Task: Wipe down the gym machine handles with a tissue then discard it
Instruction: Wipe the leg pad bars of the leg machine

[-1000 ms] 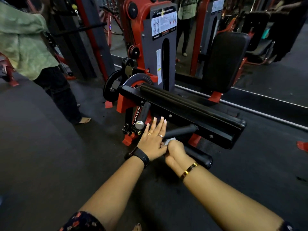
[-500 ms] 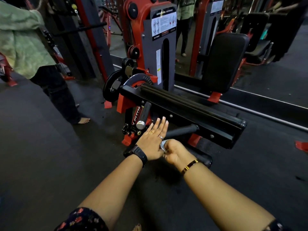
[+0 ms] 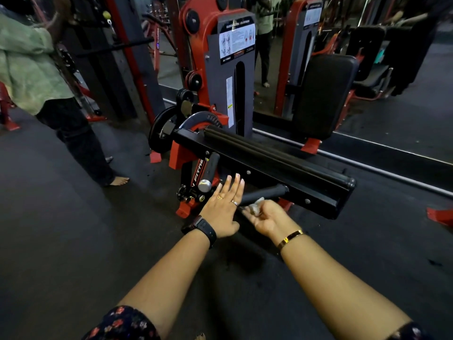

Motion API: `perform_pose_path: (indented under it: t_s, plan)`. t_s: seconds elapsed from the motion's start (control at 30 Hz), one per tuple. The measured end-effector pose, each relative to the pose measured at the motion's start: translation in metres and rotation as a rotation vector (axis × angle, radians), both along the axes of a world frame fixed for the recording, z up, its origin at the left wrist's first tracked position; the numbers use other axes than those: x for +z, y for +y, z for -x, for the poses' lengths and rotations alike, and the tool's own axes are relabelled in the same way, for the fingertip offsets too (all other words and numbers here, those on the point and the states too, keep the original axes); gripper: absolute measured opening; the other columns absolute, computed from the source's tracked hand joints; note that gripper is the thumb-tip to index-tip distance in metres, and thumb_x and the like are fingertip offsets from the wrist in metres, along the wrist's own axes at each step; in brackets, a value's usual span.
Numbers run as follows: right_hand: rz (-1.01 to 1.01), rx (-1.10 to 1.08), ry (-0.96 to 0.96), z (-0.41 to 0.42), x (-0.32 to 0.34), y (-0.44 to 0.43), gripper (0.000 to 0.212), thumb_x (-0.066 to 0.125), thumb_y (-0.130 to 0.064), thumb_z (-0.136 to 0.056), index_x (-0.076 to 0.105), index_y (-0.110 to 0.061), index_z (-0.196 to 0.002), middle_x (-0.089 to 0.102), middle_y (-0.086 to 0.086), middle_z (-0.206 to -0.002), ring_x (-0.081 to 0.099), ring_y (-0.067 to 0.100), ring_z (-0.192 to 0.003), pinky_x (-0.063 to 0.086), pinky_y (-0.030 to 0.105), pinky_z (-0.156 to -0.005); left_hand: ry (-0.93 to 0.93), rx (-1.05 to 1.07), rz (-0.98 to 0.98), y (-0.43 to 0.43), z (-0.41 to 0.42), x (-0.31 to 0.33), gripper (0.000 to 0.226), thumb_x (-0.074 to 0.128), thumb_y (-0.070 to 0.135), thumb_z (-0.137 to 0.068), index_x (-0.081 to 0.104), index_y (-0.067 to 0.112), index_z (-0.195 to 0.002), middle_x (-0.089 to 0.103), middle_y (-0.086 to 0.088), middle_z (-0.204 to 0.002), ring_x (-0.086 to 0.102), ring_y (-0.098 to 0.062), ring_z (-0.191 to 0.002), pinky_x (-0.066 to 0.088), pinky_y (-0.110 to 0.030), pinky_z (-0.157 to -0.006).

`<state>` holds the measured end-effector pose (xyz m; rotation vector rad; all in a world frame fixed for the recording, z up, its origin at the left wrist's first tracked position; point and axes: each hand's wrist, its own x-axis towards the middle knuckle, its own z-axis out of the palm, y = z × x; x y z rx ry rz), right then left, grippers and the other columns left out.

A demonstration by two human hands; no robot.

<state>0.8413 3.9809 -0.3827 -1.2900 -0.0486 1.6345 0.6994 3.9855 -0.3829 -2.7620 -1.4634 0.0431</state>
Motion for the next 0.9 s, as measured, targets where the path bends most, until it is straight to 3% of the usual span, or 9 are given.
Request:
perform_pose_path:
  t_s: [0.13,0.27,0.37,0.4,0.47,0.53,0.67,0.8,0.9]
  plan:
    - [-0.020,0.140,0.036,0.016,0.008,-0.010,0.034,0.020,0.011,-0.091,0.049,-0.003,-0.080,0.053,0.015,-0.078,0.057,0.023,-0.076,0.052,0.037,-0.082,-0.027,0.003,0.002,0.000,0.000,0.000,0.108,0.057,0.028,-0.079,-0.027,0.013,-0.143,-0.035,-0.006,-0.149,-0.034,-0.020,-0.138,-0.013,-0.035,-0.119]
    - [0.004,-0.049,-0.011,-0.018,0.012,-0.009,0.029,0.024,0.002,-0.099,0.054,0.004,-0.102,0.059,0.021,-0.103,0.062,0.033,-0.103,0.050,0.037,-0.090,-0.092,0.023,0.044,0.000,-0.001,0.002,0.107,0.059,0.027,-0.080,-0.020,0.008,-0.150,-0.026,-0.011,-0.156,-0.031,-0.018,-0.138,-0.011,-0.032,-0.119]
    - [-0.051,-0.319,-0.083,-0.041,0.003,-0.007,0.038,0.028,0.003,-0.096,0.050,0.007,-0.127,0.062,0.019,-0.097,0.068,0.022,-0.063,0.055,0.026,-0.047,-0.197,0.049,0.077,-0.001,-0.002,0.002,0.100,0.057,0.024,-0.085,-0.018,0.008,-0.150,-0.023,-0.011,-0.158,-0.029,-0.015,-0.139,-0.010,-0.030,-0.119]
    - [-0.075,-0.369,-0.147,-0.045,0.000,-0.007,0.037,0.032,0.002,-0.096,0.051,0.005,-0.127,0.062,0.017,-0.100,0.067,0.019,-0.060,0.053,0.024,-0.046,-0.244,0.057,0.092,-0.002,-0.003,0.002,0.097,0.055,0.021,-0.087,-0.017,0.009,-0.150,-0.023,-0.011,-0.158,-0.028,-0.014,-0.138,-0.011,-0.029,-0.118]
    - [-0.149,-0.419,-0.387,-0.049,-0.003,-0.013,0.033,0.042,-0.001,-0.095,0.059,-0.004,-0.124,0.061,0.009,-0.112,0.064,0.018,-0.083,0.052,0.016,-0.060,-0.327,0.066,0.125,-0.003,-0.005,0.002,0.091,0.052,0.015,-0.089,-0.016,0.009,-0.150,-0.022,-0.010,-0.159,-0.028,-0.013,-0.138,-0.012,-0.026,-0.116]
    - [-0.294,-0.365,-0.777,-0.049,-0.002,-0.020,0.040,0.045,0.000,-0.095,0.059,-0.015,-0.129,0.057,0.001,-0.122,0.055,0.014,-0.108,0.043,0.009,-0.082,-0.374,0.070,0.149,-0.003,-0.005,0.002,0.088,0.049,0.011,-0.090,-0.014,0.008,-0.151,-0.020,-0.010,-0.159,-0.026,-0.013,-0.140,-0.012,-0.026,-0.116]
    - [-0.585,0.092,-1.279,-0.044,-0.022,-0.017,0.053,0.040,0.011,-0.093,0.047,-0.012,-0.140,0.044,-0.001,-0.142,0.032,0.019,-0.140,0.018,0.016,-0.109,-0.474,0.078,0.228,-0.001,-0.004,0.002,0.081,0.043,0.009,-0.091,-0.013,0.009,-0.151,-0.018,-0.009,-0.159,-0.020,-0.015,-0.145,-0.010,-0.028,-0.117]
    - [-0.760,0.228,-1.467,-0.010,-0.037,-0.026,0.062,0.040,0.016,-0.088,0.039,-0.011,-0.144,0.026,-0.009,-0.146,0.022,0.020,-0.144,0.008,0.028,-0.118,-0.595,0.114,0.304,0.000,-0.006,-0.002,0.080,0.028,0.020,-0.081,-0.015,0.012,-0.149,-0.018,-0.002,-0.157,-0.018,-0.010,-0.144,-0.010,-0.025,-0.117]
    - [-0.870,0.376,-1.473,0.026,-0.041,-0.041,0.074,0.044,0.018,-0.085,0.025,-0.013,-0.149,0.013,-0.009,-0.152,0.009,0.006,-0.144,0.003,0.025,-0.120,-0.710,0.136,0.371,-0.002,-0.007,-0.003,0.068,0.028,0.016,-0.093,-0.019,0.023,-0.142,-0.017,0.005,-0.155,-0.015,-0.007,-0.144,-0.006,-0.028,-0.120]
